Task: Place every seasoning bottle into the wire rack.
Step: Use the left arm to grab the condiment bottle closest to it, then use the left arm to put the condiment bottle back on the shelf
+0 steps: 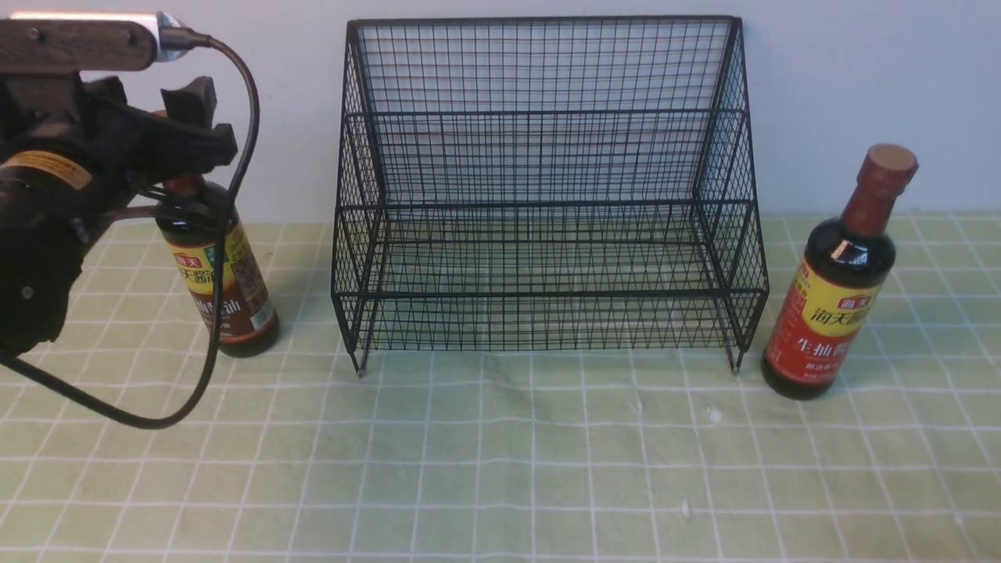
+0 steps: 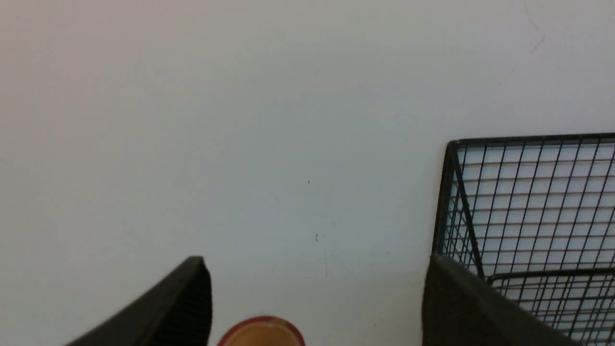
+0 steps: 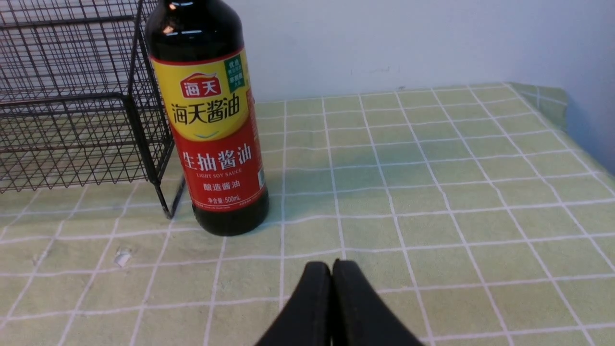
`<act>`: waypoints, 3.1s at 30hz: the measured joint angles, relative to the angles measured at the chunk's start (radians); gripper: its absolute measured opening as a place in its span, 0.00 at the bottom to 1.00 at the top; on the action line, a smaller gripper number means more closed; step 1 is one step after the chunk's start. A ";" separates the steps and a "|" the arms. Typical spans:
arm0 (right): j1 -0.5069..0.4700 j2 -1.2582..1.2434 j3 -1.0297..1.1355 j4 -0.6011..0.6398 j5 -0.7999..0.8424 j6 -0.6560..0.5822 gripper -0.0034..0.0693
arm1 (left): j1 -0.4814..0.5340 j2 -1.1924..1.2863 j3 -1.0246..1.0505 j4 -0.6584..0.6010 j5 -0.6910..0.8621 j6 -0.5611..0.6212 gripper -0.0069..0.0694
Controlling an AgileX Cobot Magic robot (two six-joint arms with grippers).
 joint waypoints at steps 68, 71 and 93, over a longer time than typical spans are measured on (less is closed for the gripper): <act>0.000 0.000 0.000 0.000 0.000 -0.011 0.03 | -0.182 0.117 -0.617 -0.123 0.380 0.069 0.46; 0.000 0.000 0.000 0.000 0.000 -0.011 0.03 | -0.200 0.186 -0.655 -0.120 0.383 0.069 0.46; 0.000 0.000 0.000 0.000 0.000 -0.011 0.03 | -0.209 0.391 -0.686 -0.100 0.621 0.053 0.46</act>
